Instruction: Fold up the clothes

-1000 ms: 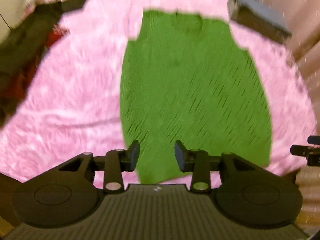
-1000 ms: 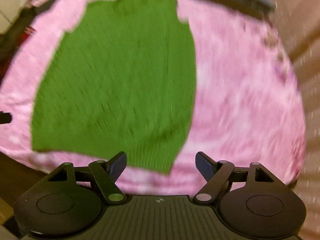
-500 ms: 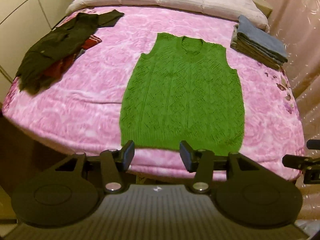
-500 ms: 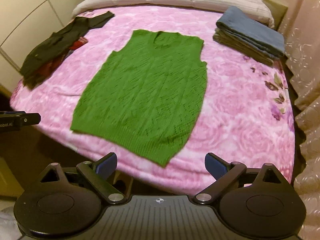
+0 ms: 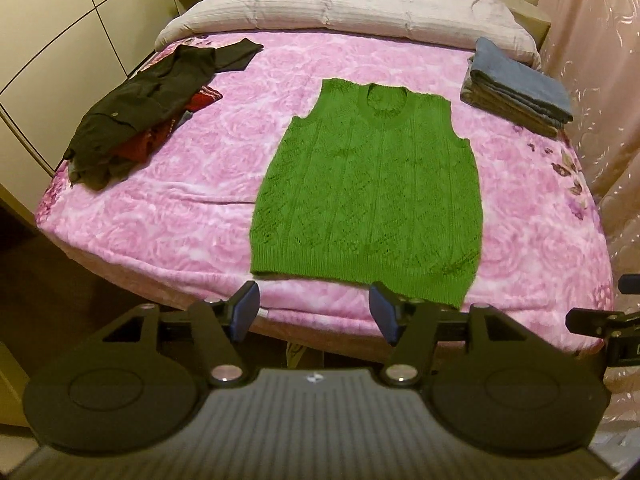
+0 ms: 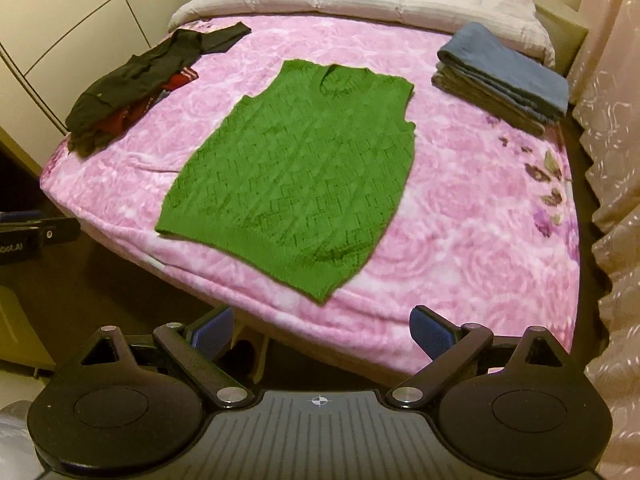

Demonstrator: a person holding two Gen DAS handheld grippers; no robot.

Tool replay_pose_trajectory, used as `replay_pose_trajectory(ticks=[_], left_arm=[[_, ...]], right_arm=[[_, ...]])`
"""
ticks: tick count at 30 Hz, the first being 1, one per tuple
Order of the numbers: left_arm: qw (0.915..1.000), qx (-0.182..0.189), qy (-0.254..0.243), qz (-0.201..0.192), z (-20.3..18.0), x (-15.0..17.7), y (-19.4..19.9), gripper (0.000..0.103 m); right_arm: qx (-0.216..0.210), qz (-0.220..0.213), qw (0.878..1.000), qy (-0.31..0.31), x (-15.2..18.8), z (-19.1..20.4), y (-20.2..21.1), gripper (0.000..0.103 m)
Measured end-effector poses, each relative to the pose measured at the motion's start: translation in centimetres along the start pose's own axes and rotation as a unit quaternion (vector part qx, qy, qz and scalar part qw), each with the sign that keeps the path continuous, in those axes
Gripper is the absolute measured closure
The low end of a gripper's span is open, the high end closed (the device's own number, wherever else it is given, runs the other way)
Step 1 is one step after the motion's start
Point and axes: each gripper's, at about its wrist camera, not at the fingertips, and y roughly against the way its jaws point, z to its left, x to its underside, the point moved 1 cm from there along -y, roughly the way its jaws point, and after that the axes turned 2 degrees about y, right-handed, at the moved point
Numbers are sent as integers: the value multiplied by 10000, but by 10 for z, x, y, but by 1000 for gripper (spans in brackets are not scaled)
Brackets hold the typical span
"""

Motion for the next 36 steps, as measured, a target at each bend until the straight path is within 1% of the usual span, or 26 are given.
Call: replay_pose_trajectory(ticks=[3,6,12,21,36], left_arm=[[10000,-13,-44,4,-1,4,3,46],[10000,-26,-91,12,-4,7,5,43],[9998,-10,-163,64,-7,14,7,42],[9997,7,-202,125,-4,24,10,42],[9997,-55,-226,117,-2,23,12,41]], right_arm=[[-14,27,10000,-14,4,-2,3,6],[-9,34,10000,-10,8,-1,5,6],[14,142,9999,-93,16,-1,6,6],[23,191,9998,-72,24,5,7,6],[30,60,9999,94,16,14,7,6]])
